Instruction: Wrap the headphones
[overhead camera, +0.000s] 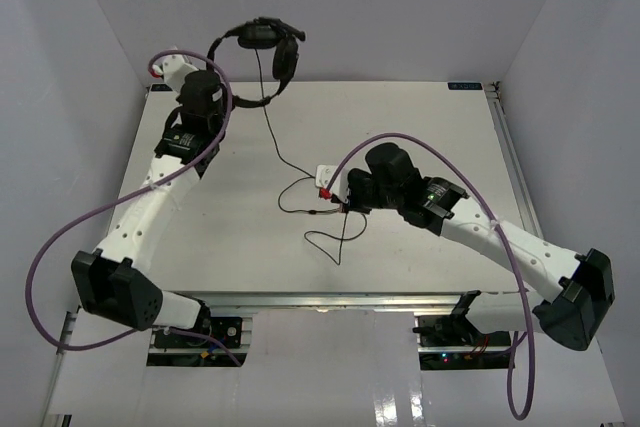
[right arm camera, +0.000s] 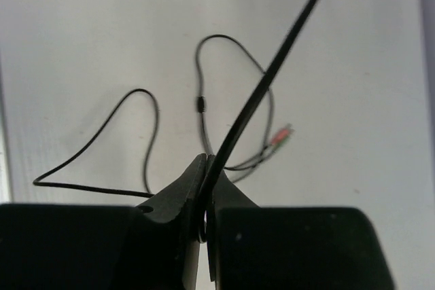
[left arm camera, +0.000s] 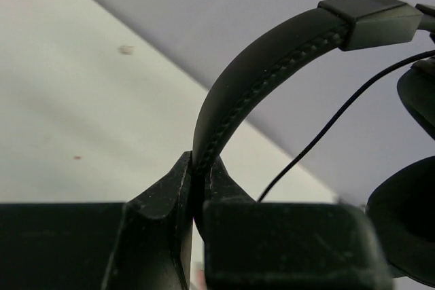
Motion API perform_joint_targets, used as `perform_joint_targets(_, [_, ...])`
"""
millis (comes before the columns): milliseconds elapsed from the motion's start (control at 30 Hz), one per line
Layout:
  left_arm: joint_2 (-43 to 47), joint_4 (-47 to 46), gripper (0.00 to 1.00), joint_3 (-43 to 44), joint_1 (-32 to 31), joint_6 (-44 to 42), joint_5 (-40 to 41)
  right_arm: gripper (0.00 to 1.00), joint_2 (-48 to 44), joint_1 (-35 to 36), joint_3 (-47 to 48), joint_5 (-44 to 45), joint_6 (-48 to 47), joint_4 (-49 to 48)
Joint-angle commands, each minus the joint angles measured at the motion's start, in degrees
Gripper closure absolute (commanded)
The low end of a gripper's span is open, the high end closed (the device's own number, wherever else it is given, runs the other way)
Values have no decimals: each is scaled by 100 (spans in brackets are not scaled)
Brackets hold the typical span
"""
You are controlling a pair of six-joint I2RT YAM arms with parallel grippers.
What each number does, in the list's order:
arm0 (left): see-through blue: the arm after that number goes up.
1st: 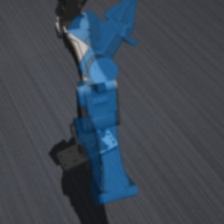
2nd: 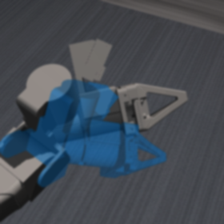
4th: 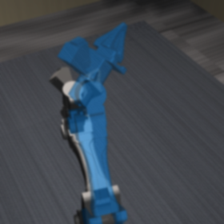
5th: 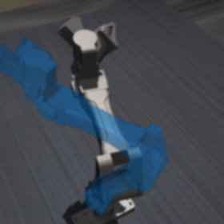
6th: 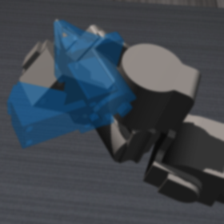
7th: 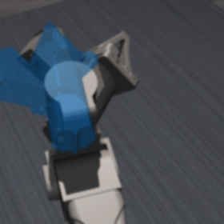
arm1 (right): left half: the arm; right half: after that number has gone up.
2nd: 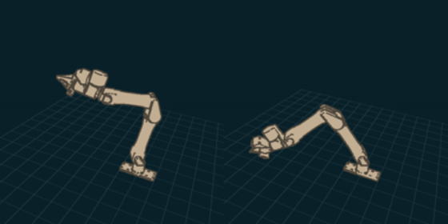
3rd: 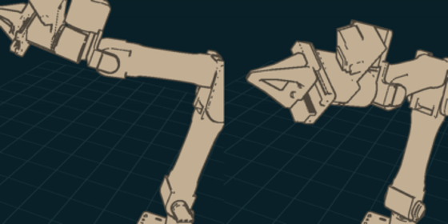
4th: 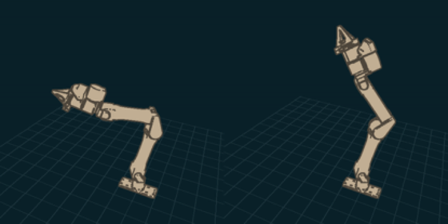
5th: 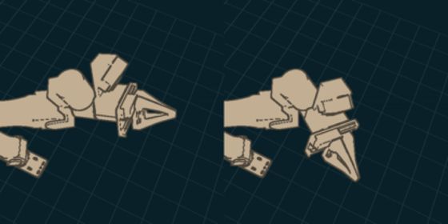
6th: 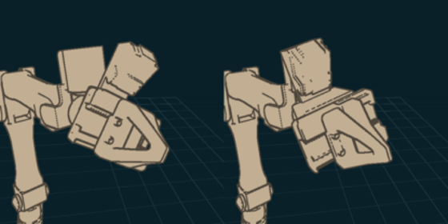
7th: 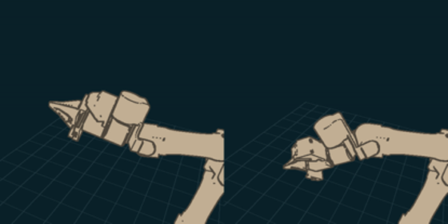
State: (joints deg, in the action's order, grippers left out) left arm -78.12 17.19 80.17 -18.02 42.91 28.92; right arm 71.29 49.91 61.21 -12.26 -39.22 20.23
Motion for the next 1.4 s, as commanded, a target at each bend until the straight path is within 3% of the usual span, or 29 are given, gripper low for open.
perform_joint_targets(0, [-241, 13, 100, -672, -93, -1427, 562, 92, -333, -58, 733, 1374, -858, 466])
perform_joint_targets(233, [-97, -506, 100, -2062, -317, -2437, 128, 92, -261, -159, 1485, 1471, -957, 493])
perform_joint_targets(433, [72, -612, 100, -2487, -562, -2482, -119, 92, -168, -175, 1706, 623, -801, 769])
perform_joint_targets(633, [73, -376, 100, -1975, -562, -1616, -220, 92, -329, -166, 1425, -692, -1255, 1453])
perform_joint_targets(833, [-646, 97, 100, -1013, -562, -931, -453, 92, -436, -166, 1453, -1606, -1771, 2106])
perform_joint_targets(1367, [-1915, 144, 100, -335, -931, 493, -897, 92, -158, -146, 1766, -1519, -1404, 1807])
